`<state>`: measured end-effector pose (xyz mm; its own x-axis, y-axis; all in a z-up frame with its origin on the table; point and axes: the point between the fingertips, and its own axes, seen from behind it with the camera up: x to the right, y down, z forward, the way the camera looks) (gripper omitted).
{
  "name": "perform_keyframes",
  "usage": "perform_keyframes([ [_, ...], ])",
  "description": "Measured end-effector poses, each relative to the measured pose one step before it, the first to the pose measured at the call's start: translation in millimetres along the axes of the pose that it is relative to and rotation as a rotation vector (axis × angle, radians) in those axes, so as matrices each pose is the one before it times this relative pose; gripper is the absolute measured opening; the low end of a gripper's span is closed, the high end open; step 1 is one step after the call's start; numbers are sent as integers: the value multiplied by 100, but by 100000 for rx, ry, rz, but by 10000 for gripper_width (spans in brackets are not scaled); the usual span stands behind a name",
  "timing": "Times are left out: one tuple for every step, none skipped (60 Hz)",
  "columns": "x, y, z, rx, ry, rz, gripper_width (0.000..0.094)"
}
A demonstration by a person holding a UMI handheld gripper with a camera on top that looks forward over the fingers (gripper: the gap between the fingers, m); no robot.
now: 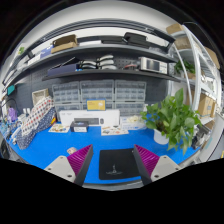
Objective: Arrange mouse
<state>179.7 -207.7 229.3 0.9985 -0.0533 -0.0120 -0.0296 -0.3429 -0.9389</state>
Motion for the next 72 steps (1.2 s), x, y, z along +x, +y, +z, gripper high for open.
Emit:
perform_keyframes([
  [-112, 420, -39, -894, -379, 56, 814],
  [-135, 526, -19, -756, -491, 1, 811],
  [-170, 661, 40, -758, -491, -17, 809],
  [-217, 800, 117, -813, -495, -36, 807],
  [-219, 801, 120, -1070, -545, -76, 806],
  [-252, 857, 161, -1189, -624, -138, 809],
  [-112, 136, -108, -1532, -754, -410, 809],
  [-463, 1479, 532, -987, -714, -69, 808],
  [-307, 871, 242, -1144, -730, -269, 806],
  [-374, 769, 211, -994, -741, -305, 807],
  [-394, 733, 247, -918, -707, -260, 807],
  [-385, 708, 274, -969, -736, -259, 807],
  [-453, 733, 251, -1101, -872, -156, 807],
  [-468, 705, 295, -1210, -915, -154, 808],
  [-508, 679, 322, -1213, -905, -150, 808],
  [-471, 606, 359, -1021, -881, -149, 807],
  [-440, 510, 362, -801, -779, -43, 807],
  [-451, 514, 397, -746, -685, 123, 809],
  [-446, 488, 412, -834, -689, 176, 808],
  [-461, 475, 437, -976, -716, 167, 807],
  [-472, 460, 462, -1045, -702, 141, 808],
  [-460, 421, 489, -954, -661, 54, 808],
  [-443, 337, 530, -835, -584, 5, 809],
  [-408, 285, 523, -728, -481, 5, 807],
  [-443, 250, 547, -714, -449, 16, 808],
  [-405, 191, 576, -685, -354, 31, 810],
  [-368, 209, 616, -641, -332, 1, 809],
  [-333, 159, 597, -658, -314, -55, 810],
  [-348, 147, 588, -677, -255, -65, 808],
  [-369, 100, 592, -710, -223, -124, 809],
  [-314, 62, 603, -591, -131, -210, 809],
  [-279, 18, 601, -475, -56, -251, 810],
  [-288, -15, 612, -470, -17, -296, 809],
  [-311, -18, 619, -440, -70, -301, 807],
  [-322, -71, 621, -417, -156, -239, 807],
  [-335, -115, 636, -343, -186, -150, 807],
  [-345, -119, 654, -342, -200, -159, 807],
  [-281, -132, 670, -399, -210, -194, 806],
  [-314, -128, 668, -475, -224, -185, 808],
  [-303, -165, 635, -437, -244, -207, 808],
  [-275, -160, 642, -344, -277, -217, 806],
  [-290, -191, 650, -357, -179, -273, 810],
  [-267, -191, 627, -414, -97, -297, 809],
  [-242, -208, 580, -448, -32, -385, 809],
  [-205, -211, 576, -376, -34, -416, 810],
  [-189, -246, 557, -322, 27, -445, 809],
  [-119, -271, 526, -272, 137, -431, 810],
  [-36, -257, 501, -186, 358, -397, 816],
  [9, -286, 504, -151, 564, -328, 820],
  [-40, -284, 481, -177, 539, -168, 818],
  [7, -241, 491, -239, 512, -105, 816],
  [-18, -238, 494, -346, 414, 36, 814],
  [-80, -263, 499, -302, 256, 178, 814],
  [-98, -286, 486, -232, 136, 282, 815],
  [-98, -279, 465, -149, 50, 316, 813],
  [-105, -255, 455, -234, 28, 309, 812],
  [-84, -268, 441, -300, 71, 250, 813],
  [-4, -277, 342, -373, 46, 11, 816],
  [-61, -283, 369, -165, 218, -61, 816],
  [-39, -321, 351, -37, 220, -205, 817],
  [-153, -310, 353, -41, -217, -345, 822],
  [-144, -339, 339, 123, -50, -211, 821],
  [-107, -317, 391, 126, 314, -138, 819],
  [4, -259, 349, -185, 437, -153, 819],
  [41, -229, 327, -207, 594, -125, 816],
  [50, -246, 302, -188, 633, -105, 817],
  [324, -402, 331, 69, -4, -160, 815],
  [-34, -235, 263, 85, 540, 233, 810],
  [-10, -199, 230, -142, 508, 236, 806],
  [-73, -238, 125, -188, 571, 459, 800],
  [45, -232, 213, -90, 565, 553, 795],
  [90, -204, 222, -76, 749, 653, 794],
])
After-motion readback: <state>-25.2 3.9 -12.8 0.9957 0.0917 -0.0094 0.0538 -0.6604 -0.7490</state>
